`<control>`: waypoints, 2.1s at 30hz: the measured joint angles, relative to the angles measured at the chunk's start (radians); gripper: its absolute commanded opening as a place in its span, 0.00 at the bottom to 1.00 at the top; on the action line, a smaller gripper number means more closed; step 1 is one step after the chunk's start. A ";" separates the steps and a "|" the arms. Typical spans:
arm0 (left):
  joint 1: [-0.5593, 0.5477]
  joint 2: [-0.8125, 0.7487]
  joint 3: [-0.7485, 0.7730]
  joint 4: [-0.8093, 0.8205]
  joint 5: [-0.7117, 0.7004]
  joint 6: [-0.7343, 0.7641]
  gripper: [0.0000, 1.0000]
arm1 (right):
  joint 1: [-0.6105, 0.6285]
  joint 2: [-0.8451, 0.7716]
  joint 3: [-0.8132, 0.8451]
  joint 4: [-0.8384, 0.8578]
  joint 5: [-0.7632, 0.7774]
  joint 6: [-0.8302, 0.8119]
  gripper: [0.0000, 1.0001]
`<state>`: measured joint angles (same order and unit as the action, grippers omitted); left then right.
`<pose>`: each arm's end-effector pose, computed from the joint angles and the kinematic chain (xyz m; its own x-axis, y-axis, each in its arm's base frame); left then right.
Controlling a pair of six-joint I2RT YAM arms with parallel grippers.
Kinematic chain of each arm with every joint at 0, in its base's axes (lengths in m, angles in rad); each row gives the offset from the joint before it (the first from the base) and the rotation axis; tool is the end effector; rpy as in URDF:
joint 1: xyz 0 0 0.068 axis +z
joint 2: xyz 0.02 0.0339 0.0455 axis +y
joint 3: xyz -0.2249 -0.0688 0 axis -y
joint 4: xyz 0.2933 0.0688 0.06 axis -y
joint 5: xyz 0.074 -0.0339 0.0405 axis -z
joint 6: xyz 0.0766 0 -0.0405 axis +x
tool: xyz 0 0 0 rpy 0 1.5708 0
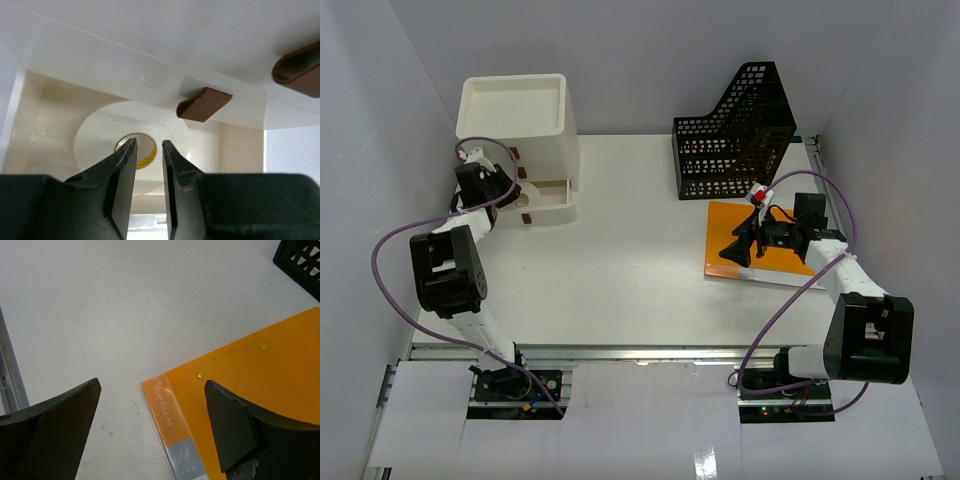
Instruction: Organize the desk
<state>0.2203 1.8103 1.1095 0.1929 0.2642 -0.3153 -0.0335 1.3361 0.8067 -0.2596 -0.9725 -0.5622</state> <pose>0.4586 0.0822 0.1168 -0.4548 -0.4086 -0.7913 -0.1360 0.9100 -0.3917 0.3356 0.0521 0.1528 -0.3000 -0.2904 -0.9087 -0.8544 0.5054 0.1206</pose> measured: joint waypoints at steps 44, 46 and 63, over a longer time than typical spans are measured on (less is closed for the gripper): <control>0.003 0.163 0.118 -0.005 -0.129 -0.023 0.39 | -0.050 0.000 0.005 -0.021 -0.023 -0.018 0.91; -0.001 0.163 0.118 -0.005 -0.144 -0.027 0.39 | -0.053 0.000 0.005 -0.023 -0.025 -0.018 0.91; -0.015 0.105 0.062 0.023 -0.152 -0.037 0.46 | -0.056 0.000 0.007 -0.026 -0.028 -0.018 0.91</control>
<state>0.2050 1.9154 1.1714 0.2163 0.1119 -0.3526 -0.0898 1.3361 0.8139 -0.2855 -1.0000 -0.5800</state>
